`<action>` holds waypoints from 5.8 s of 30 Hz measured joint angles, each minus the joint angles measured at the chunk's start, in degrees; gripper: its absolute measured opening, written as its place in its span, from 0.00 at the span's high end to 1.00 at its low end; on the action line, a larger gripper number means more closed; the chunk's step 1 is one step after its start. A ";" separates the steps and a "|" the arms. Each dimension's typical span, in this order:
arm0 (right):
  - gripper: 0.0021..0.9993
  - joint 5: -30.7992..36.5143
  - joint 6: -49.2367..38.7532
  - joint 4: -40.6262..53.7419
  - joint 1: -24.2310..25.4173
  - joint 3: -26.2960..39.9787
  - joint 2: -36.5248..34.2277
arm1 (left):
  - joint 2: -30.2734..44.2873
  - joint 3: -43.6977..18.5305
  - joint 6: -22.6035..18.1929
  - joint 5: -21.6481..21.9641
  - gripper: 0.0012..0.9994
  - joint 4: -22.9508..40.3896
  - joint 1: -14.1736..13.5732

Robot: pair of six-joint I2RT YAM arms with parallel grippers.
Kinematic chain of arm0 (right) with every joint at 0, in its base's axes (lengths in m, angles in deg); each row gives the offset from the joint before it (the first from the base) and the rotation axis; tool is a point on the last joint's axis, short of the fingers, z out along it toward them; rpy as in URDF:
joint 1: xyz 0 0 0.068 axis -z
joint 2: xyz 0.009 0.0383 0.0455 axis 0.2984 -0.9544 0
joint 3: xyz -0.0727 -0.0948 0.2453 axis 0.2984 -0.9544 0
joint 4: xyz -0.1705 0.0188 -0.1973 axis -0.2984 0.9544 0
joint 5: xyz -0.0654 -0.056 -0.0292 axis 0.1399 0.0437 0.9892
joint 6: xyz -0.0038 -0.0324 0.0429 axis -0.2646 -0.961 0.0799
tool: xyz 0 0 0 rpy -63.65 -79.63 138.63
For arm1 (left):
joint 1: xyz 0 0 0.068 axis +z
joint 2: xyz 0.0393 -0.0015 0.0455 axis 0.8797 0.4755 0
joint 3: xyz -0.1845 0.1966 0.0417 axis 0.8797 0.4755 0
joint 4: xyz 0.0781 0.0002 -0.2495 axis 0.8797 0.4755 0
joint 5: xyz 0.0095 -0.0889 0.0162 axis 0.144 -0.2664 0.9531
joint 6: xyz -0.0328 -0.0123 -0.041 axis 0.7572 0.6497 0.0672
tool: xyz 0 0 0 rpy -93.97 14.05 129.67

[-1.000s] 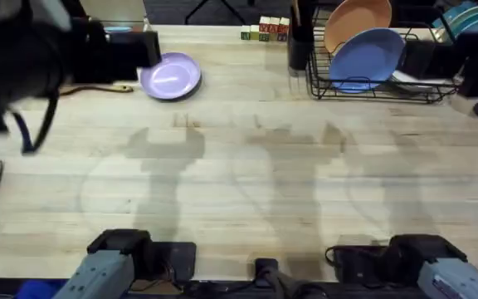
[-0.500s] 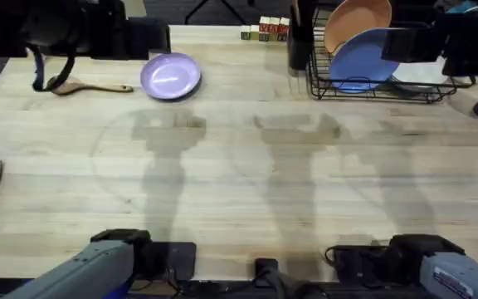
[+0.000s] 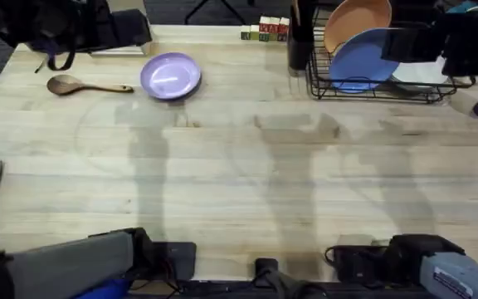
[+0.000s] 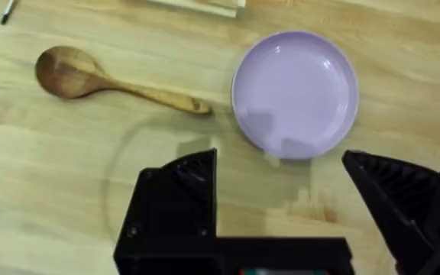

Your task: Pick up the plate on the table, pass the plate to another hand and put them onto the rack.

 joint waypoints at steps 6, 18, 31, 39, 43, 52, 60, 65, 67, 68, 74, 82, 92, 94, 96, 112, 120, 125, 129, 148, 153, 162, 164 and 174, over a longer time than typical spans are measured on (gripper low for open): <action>0.00 0.00 0.00 0.00 0.00 0.00 -0.02 | 4.78 0.00 0.04 -1.50 0.01 -4.02 0.01; 0.00 0.00 0.00 0.02 0.00 0.00 0.00 | 15.50 0.00 0.04 -1.86 0.01 -8.32 0.62; 0.00 0.00 0.00 0.02 0.00 0.02 -0.35 | 22.54 0.00 0.04 -1.97 0.01 -14.60 2.77; 0.00 -0.01 -0.01 0.06 0.00 0.02 -3.11 | 24.77 0.00 0.04 -1.97 0.01 -18.98 2.98; 0.00 0.00 0.00 0.15 0.00 0.02 -3.21 | 25.64 0.00 0.04 -1.98 0.01 -21.20 2.97; 0.00 0.00 0.02 0.17 0.00 0.02 -3.21 | 26.33 0.00 0.04 -1.98 0.01 -24.15 2.97; 0.00 0.00 0.02 0.20 0.00 0.02 -3.21 | 30.65 0.00 0.04 -1.99 0.01 -24.50 2.97; 0.00 0.00 0.02 0.17 0.00 0.02 -3.21 | 32.34 0.00 0.04 -1.99 0.01 -25.61 2.97; 0.00 0.00 0.00 0.17 0.00 0.02 -3.21 | 32.78 0.00 0.04 -1.99 0.01 -25.53 2.97; 0.00 -0.02 0.02 0.17 0.00 0.02 -3.21 | 33.48 0.00 0.04 -1.99 0.01 -25.51 2.97; 0.00 0.00 0.02 0.22 0.00 0.02 -3.21 | 33.65 -0.09 0.04 -1.97 0.00 -25.73 2.97; 0.00 0.00 0.17 0.20 0.00 0.02 -3.21 | 33.65 -0.09 0.04 -1.97 0.04 -25.71 2.97; 0.00 0.00 0.40 0.20 0.00 0.02 -3.21 | 33.65 -0.09 0.04 -1.97 0.15 -25.58 3.12; 0.00 0.00 0.39 0.20 0.00 0.02 -3.21 | 33.65 -0.11 0.21 -1.97 0.19 -25.53 3.14; 0.00 0.00 0.41 0.20 0.00 0.02 -3.21 | 33.65 -0.11 0.22 -2.08 0.28 -25.33 3.12; 0.00 0.00 0.42 0.20 0.00 0.02 -3.21 | 33.43 -1.11 1.27 -4.57 0.95 -23.79 3.34; 0.00 -0.01 0.42 0.20 0.00 0.02 -3.21 | 32.57 -1.60 1.36 -4.77 0.96 -21.33 3.34; 0.00 0.00 0.42 -0.25 0.00 0.02 -3.21 | 29.15 -1.60 1.29 -4.50 0.96 -20.96 3.23; 0.00 -0.01 0.42 -0.50 0.00 0.02 -3.21 | 24.62 -1.60 1.27 -4.00 0.96 -20.07 3.23; 0.00 -2.57 3.94 -0.52 0.00 0.02 -1.60 | 8.00 -1.60 0.83 -3.46 0.96 -9.37 3.07; 0.00 -8.12 8.10 -0.55 0.00 0.02 -1.60 | 4.28 -1.60 0.83 -5.15 0.96 -9.03 1.78; 0.00 -15.30 16.93 -0.57 0.00 0.02 -1.60 | 1.93 -1.60 0.85 -7.43 0.96 -8.60 -2.52; 0.00 -17.11 17.81 -0.61 -0.02 0.02 -1.62 | 1.93 -1.60 0.83 -7.54 0.96 -8.57 -3.70; 0.00 -20.27 19.06 -2.21 -5.61 0.02 -1.60 | 1.93 -1.60 0.86 -7.74 0.96 -8.60 -12.03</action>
